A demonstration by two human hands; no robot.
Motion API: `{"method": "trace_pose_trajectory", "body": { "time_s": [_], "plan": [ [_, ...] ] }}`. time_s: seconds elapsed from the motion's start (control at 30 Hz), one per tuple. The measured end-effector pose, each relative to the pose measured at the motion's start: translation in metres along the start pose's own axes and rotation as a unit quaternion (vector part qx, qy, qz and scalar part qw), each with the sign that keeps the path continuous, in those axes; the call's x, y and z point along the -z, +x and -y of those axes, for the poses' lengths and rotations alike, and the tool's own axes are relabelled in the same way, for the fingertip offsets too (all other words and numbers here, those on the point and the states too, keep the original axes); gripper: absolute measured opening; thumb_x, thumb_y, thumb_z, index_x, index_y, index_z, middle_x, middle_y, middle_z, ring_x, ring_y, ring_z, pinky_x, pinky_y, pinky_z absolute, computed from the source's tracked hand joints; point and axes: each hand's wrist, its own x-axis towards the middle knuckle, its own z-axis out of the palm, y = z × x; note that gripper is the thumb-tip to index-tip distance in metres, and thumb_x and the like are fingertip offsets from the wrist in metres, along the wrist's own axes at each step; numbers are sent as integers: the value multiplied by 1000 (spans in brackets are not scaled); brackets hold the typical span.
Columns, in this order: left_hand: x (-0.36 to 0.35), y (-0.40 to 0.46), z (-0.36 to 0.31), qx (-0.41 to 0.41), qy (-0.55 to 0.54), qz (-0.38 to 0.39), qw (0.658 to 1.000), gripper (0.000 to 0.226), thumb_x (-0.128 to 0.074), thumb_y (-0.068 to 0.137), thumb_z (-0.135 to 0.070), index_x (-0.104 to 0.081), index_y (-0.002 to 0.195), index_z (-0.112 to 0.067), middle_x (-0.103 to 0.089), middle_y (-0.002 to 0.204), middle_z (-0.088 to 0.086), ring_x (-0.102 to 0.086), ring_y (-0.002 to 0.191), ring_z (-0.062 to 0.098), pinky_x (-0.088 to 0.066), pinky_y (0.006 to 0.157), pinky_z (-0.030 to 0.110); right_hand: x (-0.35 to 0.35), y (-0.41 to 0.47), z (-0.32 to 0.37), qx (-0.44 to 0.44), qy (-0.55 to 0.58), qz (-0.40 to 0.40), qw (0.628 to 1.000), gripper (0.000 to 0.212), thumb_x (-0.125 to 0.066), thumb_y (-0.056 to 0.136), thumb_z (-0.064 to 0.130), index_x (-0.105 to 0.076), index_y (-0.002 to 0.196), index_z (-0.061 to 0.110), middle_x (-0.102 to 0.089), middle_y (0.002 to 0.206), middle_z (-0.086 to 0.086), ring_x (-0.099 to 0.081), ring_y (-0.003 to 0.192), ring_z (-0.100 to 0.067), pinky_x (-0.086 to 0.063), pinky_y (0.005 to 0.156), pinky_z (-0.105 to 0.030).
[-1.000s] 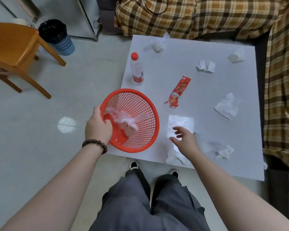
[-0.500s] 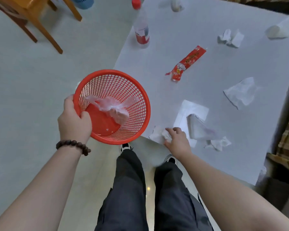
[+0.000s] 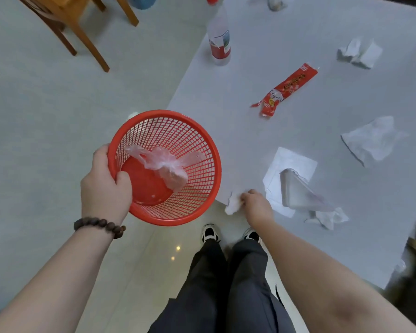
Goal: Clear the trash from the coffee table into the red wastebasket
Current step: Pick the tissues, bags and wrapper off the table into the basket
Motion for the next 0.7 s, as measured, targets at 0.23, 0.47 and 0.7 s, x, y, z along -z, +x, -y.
{"method": "trace_pose_trajectory", "body": {
  "time_s": [0.23, 0.47, 0.7],
  "plan": [
    [-11, -4, -15, -12, 11, 31, 999, 51, -43, 80, -3, -45, 126, -21, -66, 101, 16, -61, 88, 38, -47, 72, 38, 80, -41, 42, 18, 221, -248, 943, 18, -55, 85, 3, -68, 96, 8, -62, 98, -7, -60, 78, -22, -48, 77, -27],
    [-30, -21, -42, -27, -29, 83, 996, 51, -42, 82, -4, -44, 128, -25, -66, 103, 11, -61, 86, 31, -46, 68, 31, 126, -74, 108, 111, 262, -298, 911, 20, -59, 80, 1, -70, 95, 7, -64, 99, -8, -62, 85, -25, -50, 74, -36],
    [-44, -29, -59, -46, -67, 115, 990, 47, -45, 82, -6, -47, 124, -26, -68, 98, 6, -61, 83, 26, -43, 70, 27, 123, -74, 79, 119, 222, -208, 945, 51, -70, 80, 28, -55, 128, 18, -53, 123, -6, -46, 115, -22, -42, 96, -34]
  ]
}}
